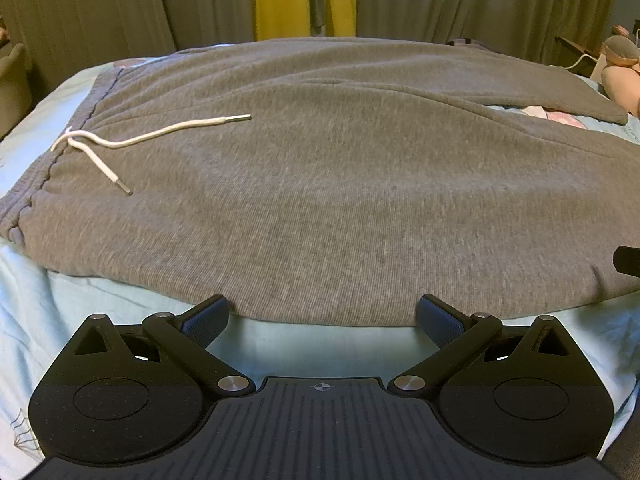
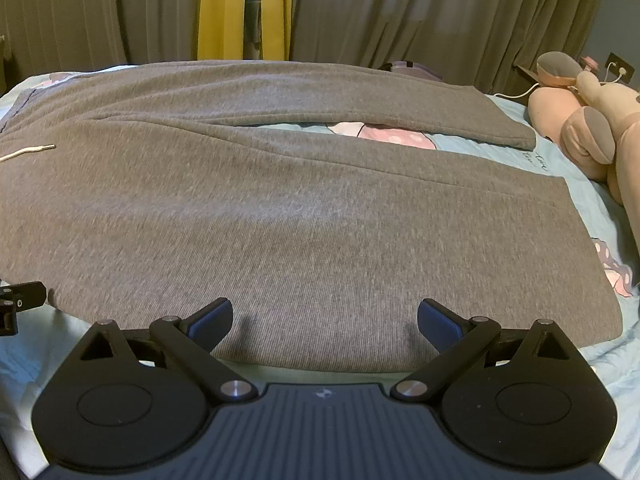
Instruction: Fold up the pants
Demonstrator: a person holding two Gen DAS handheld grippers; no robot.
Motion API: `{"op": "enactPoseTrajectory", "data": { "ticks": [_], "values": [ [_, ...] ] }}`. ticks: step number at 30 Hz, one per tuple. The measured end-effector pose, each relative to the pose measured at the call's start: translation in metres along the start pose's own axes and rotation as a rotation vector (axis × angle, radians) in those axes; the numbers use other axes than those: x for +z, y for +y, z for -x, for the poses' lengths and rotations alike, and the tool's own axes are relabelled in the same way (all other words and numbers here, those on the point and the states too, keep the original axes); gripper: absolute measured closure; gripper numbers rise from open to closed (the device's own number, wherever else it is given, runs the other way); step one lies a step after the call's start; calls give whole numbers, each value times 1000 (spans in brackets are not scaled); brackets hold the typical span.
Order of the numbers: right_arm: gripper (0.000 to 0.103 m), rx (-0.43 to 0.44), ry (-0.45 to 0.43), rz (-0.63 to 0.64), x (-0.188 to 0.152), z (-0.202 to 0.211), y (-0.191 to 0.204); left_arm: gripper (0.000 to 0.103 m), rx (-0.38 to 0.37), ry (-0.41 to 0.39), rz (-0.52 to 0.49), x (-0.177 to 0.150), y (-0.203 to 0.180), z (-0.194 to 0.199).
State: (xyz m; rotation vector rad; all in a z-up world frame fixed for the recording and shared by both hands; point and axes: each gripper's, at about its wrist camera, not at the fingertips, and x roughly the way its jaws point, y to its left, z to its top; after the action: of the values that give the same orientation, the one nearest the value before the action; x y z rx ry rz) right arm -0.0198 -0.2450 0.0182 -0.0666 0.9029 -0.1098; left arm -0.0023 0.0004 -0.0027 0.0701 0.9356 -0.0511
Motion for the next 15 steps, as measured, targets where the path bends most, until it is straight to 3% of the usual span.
{"op": "enactPoseTrajectory", "data": {
  "ticks": [15],
  "values": [
    [4,-1,-1,6,-1,0,0,0,-3,4,4,2,3,-2]
  ]
}}
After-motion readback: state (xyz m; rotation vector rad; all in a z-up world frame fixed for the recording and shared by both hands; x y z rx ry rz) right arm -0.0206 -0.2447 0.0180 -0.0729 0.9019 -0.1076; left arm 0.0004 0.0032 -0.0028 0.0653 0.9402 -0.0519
